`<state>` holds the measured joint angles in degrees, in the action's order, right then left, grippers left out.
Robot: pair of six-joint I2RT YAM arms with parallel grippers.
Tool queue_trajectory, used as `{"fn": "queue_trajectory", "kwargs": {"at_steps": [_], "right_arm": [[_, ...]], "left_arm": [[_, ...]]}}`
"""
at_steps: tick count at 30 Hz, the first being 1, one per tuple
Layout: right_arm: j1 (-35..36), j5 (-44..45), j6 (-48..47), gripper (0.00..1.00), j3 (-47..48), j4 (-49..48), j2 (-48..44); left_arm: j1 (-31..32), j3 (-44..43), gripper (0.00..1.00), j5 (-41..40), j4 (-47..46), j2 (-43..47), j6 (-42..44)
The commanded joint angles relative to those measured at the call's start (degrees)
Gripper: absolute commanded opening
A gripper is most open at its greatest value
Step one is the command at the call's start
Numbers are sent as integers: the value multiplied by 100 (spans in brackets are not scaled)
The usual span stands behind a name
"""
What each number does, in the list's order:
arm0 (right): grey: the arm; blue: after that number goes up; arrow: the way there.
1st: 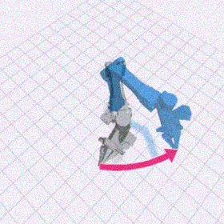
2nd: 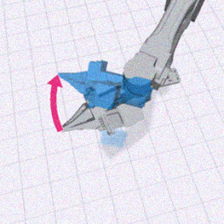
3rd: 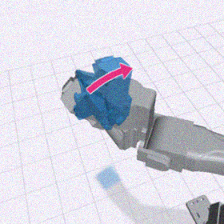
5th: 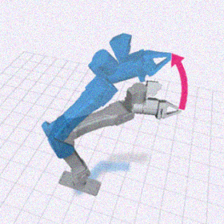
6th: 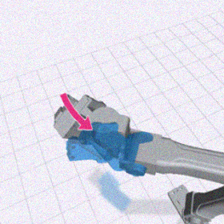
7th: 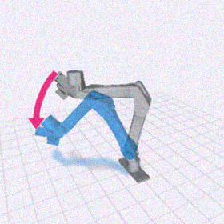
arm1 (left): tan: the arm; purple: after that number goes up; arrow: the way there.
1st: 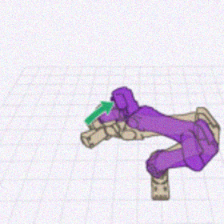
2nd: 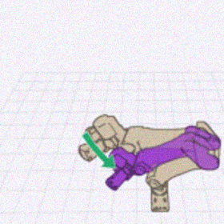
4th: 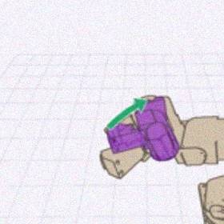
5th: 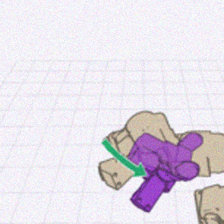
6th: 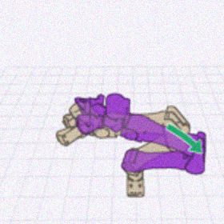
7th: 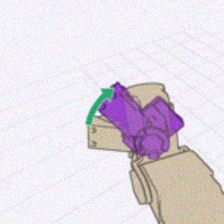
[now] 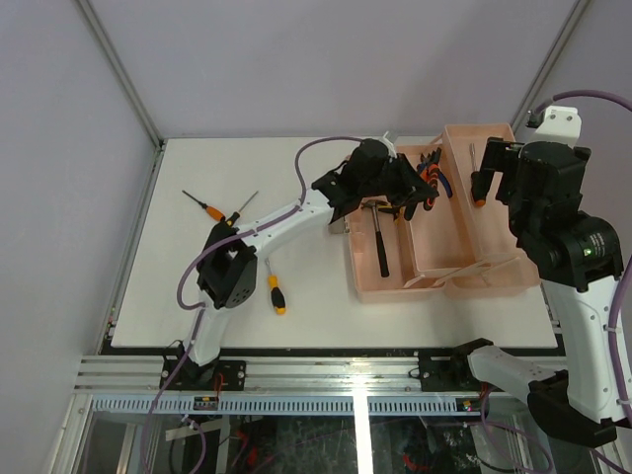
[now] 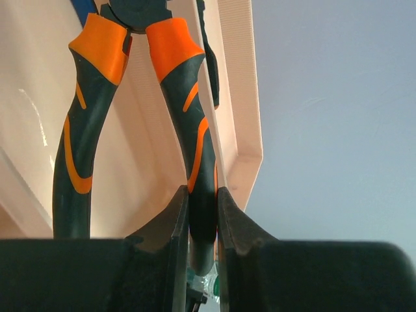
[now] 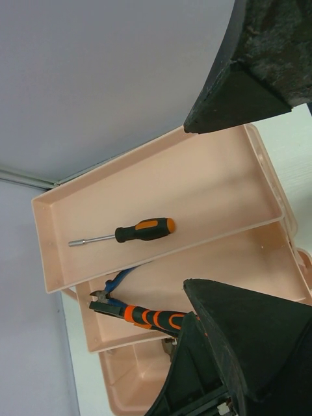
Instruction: Pack the tool kit
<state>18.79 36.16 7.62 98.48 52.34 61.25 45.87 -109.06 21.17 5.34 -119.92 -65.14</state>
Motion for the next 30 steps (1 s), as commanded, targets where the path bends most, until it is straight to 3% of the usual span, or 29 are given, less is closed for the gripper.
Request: {"fn": "queue_trajectory", "kwargs": {"at_steps": [1,14,30], "right_arm": [[-19,239,43,100,38,84,-96],[-16,264,-126,99,-37,118,-98],[-16,272,-272,100,-162,6,-98]], "left_arm": [[106,-156,0,-319,-1340,-31,-465],[434,10,0,-826,-1304,-339,-639],[664,341,2,-1841,-239,-299,-1004]]}}
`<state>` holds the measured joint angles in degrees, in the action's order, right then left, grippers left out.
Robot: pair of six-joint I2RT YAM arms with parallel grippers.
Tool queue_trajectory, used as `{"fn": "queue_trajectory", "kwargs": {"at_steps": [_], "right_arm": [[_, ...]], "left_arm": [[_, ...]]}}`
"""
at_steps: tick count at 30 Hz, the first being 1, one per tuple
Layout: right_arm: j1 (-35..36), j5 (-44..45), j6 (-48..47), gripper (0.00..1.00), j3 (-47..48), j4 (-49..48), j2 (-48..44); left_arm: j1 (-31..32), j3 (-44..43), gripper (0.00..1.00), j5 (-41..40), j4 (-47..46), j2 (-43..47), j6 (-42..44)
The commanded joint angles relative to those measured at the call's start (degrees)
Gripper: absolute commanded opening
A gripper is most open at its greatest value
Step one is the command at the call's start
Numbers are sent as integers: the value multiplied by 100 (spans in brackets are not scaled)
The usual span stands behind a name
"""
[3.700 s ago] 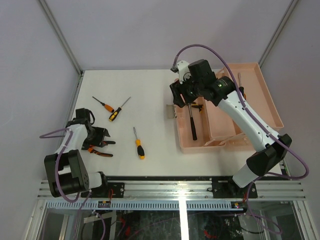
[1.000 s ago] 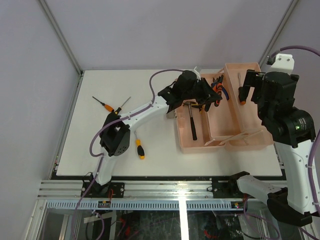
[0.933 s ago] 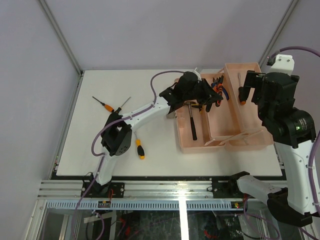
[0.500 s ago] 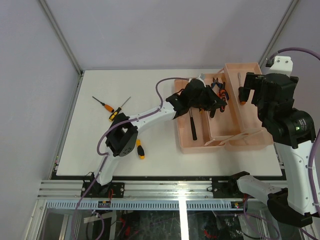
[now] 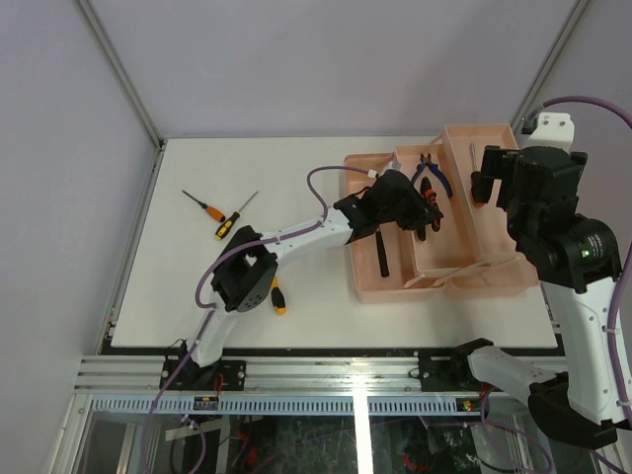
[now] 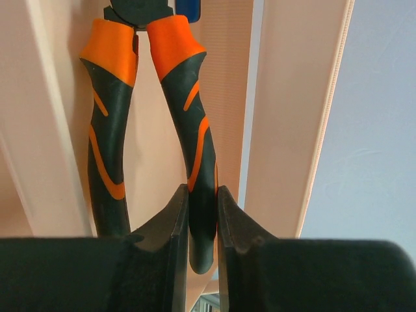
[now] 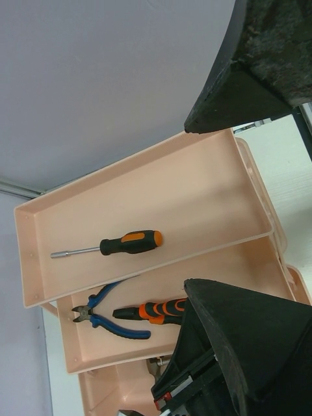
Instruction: Pack the tool kit
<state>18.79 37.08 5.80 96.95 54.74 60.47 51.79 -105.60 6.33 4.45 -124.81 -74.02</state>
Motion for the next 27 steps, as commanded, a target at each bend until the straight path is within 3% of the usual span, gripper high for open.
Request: {"fn": "queue_trajectory", "kwargs": {"at_steps": [1,8,21,27], "right_arm": [[-15,171,-88,100,-9,-236,-13],[-16,185,-125,99,-27,-231,0],[-21,0,-110,100,312,-248,480],[-22,-591,105,99,880,-281,1154]], "left_arm": [[88,-6,8,-341,-151,174,-113],[142,-62,49,-245,-222,97,-5],[-46,150,52,-174,-661,997,458],[-619,682,52,-402,-570,1794,913]]}}
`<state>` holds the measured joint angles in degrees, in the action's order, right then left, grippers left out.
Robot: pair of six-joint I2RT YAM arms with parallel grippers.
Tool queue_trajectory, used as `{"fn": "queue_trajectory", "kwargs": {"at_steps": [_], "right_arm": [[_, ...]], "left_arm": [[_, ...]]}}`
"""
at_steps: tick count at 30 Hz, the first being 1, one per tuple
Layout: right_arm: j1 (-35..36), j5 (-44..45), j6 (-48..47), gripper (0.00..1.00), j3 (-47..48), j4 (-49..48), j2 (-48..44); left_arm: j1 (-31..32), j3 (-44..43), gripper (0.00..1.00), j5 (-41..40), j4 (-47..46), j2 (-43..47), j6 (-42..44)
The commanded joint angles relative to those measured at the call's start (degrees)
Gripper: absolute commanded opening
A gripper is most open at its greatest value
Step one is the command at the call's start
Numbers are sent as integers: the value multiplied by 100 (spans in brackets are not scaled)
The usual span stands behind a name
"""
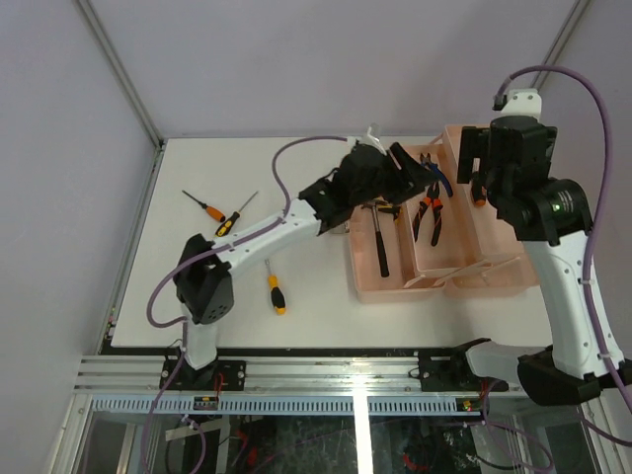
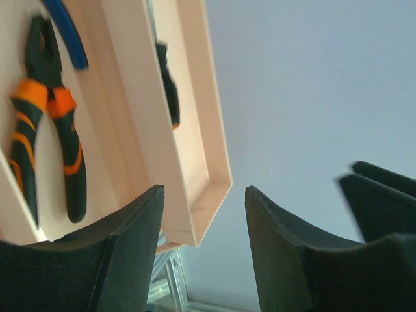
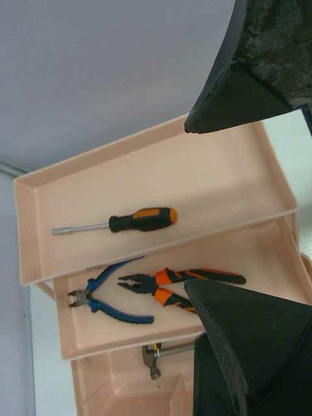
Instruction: Pack the tool kit
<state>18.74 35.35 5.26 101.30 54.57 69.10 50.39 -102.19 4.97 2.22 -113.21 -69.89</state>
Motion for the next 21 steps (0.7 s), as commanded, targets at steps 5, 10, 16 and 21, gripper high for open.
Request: {"fn": "queue_trajectory", "kwargs": {"at_steps": [5,10,16,21], "right_arm": [[-10,-1698,410,95,584,-555,915],[539,-2173,819,81,973,-516,1845],[1030,-2265,961,84,1469,-508,2546],[1070,-2313,995,84,1467,-509,2531]], "left_arm": [[-1661,1125,52,-290,-9,1451,1025],[-3165,1538,53,11,1173,2092,2180],[-4639,2074,54,664,1961,2044,4892],[-5015,901,56,1720,4039,683,7053]]}}
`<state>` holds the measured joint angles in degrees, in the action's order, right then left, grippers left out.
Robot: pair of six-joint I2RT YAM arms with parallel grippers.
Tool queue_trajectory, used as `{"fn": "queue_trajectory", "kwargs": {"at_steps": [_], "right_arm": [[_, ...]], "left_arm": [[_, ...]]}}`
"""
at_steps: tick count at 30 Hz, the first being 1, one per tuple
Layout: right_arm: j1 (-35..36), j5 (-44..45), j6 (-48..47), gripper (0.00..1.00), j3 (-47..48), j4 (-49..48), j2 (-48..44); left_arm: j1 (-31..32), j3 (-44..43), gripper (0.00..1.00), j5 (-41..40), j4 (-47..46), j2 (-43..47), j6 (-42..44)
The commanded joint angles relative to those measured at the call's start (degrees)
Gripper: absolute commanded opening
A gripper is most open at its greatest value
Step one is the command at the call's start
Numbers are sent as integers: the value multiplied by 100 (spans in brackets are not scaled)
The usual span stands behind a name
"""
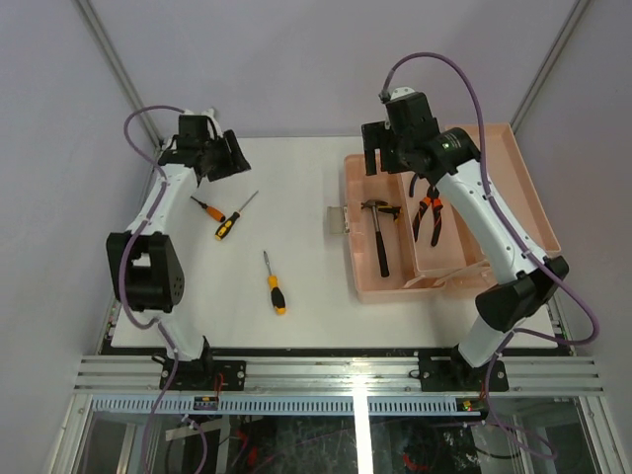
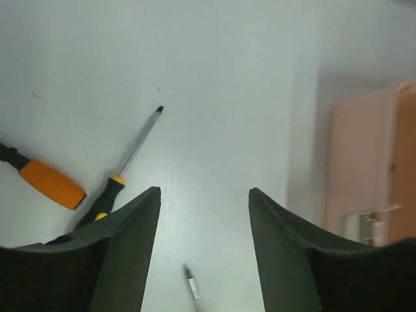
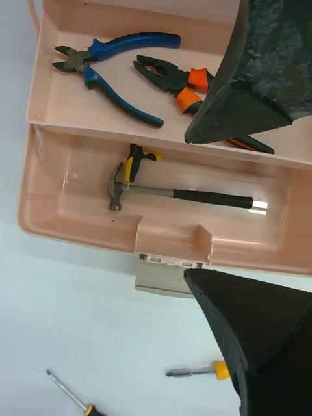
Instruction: Pack the tool kit
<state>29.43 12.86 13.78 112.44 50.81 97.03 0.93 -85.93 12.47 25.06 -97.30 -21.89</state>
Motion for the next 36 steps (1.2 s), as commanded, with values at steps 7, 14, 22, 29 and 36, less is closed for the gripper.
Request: {"fn": "queue_trajectory", "kwargs": {"at_steps": [7,14,22,29,36], "right_arm": [[3,163,151,85,-28,-111,-669],[8,265,145,86,-453,-196,-1026],[3,285,129,86,-495,-147,-1112],[4,361,136,87,-585,-58,-1255],[10,468,119,87,-619,87,-1392]], "left_arm": [[26,-746,55,195,2117,-1254,3067],[86,-661,54,-569,1976,-1715,3513],[135,-454,54,-917,1438,-2008,3620],[155,-244,51,-1132,976,-2294,3635],[173,-399,18,-1070,825,-2726,3575]]}}
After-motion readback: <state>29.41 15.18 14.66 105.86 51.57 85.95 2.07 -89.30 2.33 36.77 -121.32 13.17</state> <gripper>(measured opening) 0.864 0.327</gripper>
